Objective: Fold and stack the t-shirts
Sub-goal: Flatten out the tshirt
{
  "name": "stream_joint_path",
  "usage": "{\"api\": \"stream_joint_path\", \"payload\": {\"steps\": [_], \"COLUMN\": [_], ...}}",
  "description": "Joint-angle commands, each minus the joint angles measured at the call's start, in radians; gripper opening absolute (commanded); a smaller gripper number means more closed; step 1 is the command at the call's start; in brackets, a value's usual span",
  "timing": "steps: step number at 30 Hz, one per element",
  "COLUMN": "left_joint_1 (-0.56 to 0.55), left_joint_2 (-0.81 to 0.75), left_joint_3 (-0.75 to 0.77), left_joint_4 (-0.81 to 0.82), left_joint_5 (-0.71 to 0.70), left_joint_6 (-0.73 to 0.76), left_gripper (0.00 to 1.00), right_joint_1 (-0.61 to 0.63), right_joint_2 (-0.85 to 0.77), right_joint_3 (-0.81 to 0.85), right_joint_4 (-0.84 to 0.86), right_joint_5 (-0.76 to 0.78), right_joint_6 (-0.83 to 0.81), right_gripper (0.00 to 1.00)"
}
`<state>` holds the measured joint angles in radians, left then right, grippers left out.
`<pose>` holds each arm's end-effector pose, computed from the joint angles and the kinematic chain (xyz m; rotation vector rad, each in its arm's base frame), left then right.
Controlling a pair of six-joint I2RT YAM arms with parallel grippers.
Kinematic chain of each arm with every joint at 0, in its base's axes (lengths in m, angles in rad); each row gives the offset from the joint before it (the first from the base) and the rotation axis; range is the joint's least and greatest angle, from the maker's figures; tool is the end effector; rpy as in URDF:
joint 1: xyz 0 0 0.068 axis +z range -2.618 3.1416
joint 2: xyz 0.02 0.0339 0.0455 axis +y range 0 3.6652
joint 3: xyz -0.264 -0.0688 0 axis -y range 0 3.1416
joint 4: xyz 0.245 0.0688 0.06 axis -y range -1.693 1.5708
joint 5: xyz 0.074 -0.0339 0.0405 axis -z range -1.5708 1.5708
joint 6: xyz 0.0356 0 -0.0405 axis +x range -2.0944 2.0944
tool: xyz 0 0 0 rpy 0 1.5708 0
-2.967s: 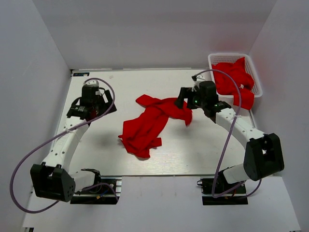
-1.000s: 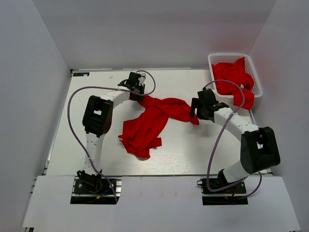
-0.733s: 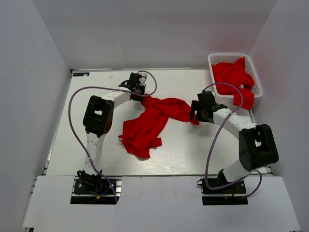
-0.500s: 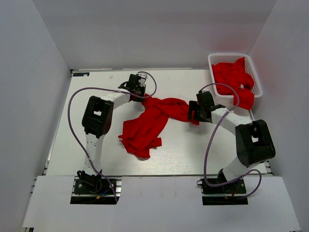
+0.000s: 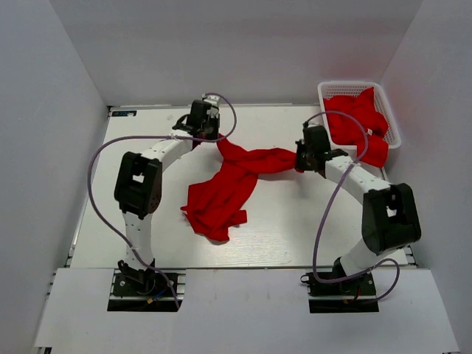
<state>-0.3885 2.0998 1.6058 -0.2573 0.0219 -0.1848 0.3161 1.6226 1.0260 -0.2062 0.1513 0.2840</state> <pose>0.4416 -0.1816 0.2033 0.2493 2.3296 -0.3123 0.3304 0.1024 0.2106 0.0344 2.3644 0.1111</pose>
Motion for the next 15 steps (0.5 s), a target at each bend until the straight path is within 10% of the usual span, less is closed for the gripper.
{"api": "stream_joint_path", "payload": {"steps": [1,15], "left_joint_1": [0.005,-0.004], "left_joint_2": [-0.211,-0.629], "left_joint_3": [0.048,0.206], "left_joint_4": [0.09,0.102], "left_joint_5": [-0.007,-0.177], "left_joint_6": [-0.01,0.11], "left_gripper": [0.0,0.0], "right_joint_1": [-0.002,0.0], "right_joint_2": [-0.134,-0.398], "right_joint_3": [0.127,0.586], "right_joint_4": [-0.028,-0.107], "right_joint_5": [0.028,-0.014], "right_joint_6": [-0.064,-0.31], "right_gripper": [0.0,0.0]}}
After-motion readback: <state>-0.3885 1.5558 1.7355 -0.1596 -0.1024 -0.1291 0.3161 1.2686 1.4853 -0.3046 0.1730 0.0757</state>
